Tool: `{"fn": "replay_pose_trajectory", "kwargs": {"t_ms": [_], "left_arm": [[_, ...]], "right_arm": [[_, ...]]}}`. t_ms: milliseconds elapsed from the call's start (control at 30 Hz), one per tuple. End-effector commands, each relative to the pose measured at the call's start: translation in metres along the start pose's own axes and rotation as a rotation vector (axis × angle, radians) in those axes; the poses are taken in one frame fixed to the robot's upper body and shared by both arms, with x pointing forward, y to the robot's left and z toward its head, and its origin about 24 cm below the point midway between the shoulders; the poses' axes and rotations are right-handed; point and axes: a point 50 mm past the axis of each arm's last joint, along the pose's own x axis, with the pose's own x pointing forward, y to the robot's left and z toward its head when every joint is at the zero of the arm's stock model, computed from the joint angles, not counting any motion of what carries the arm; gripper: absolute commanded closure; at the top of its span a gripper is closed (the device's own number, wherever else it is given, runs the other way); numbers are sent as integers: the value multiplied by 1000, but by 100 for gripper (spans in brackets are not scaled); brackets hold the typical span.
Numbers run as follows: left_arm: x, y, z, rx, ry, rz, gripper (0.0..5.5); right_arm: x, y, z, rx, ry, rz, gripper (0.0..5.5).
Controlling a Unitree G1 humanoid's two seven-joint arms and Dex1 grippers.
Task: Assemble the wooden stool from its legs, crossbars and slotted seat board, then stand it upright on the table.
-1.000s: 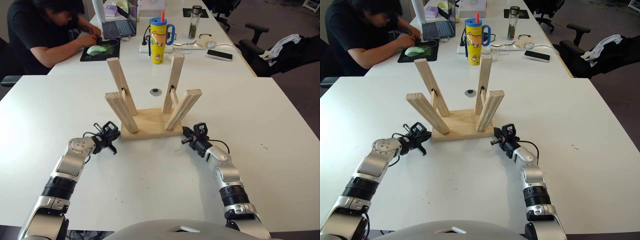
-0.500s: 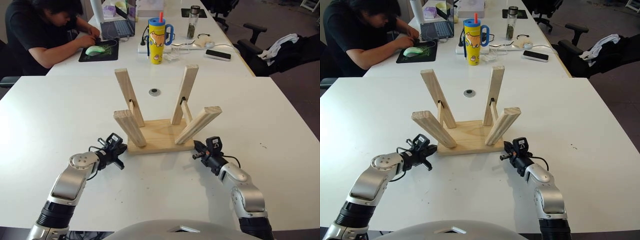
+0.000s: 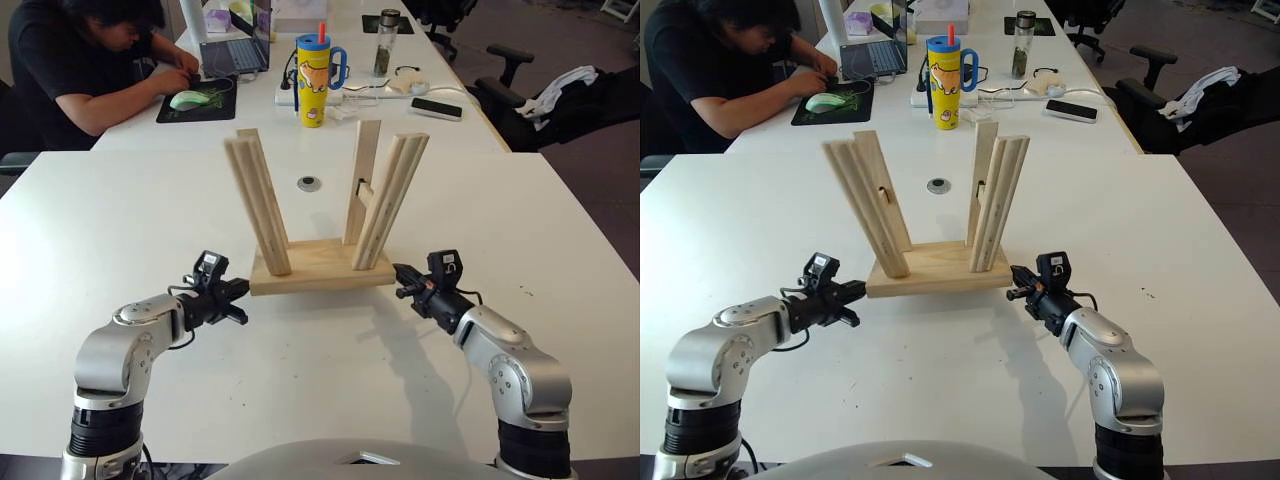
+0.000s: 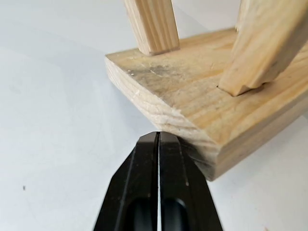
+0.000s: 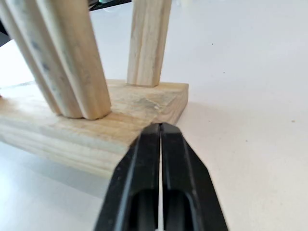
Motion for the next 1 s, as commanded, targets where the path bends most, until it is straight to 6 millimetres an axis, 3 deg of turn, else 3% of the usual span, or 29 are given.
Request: {"fn": "replay_pose_trajectory", "kwargs": {"t_ms": [33, 200, 333, 500, 667, 833, 1000], "left_arm": [[-11, -81, 51, 148, -196, -622, 550], [-27, -79, 42, 182, -103, -666, 550], [-29, -71, 45, 211, -92, -628, 550], [-30, -39, 41, 259, -78, -481, 550], [-49, 5, 33, 297, -15, -380, 487], [-65, 34, 18, 340, 94, -362, 420], [-71, 44, 6, 408, 167, -404, 349]], "right_arm": [[-5, 76, 34, 16, -81, 583, 548], [-11, 75, 48, -9, -104, 597, 548], [-12, 74, 51, -22, -103, 578, 548], [-10, 42, 43, -110, -46, 393, 548], [-20, 2, 23, -244, 83, 261, 483], [-37, -34, 2, -426, 141, 264, 414], [-47, -66, -7, -385, 168, 398, 339]]}}
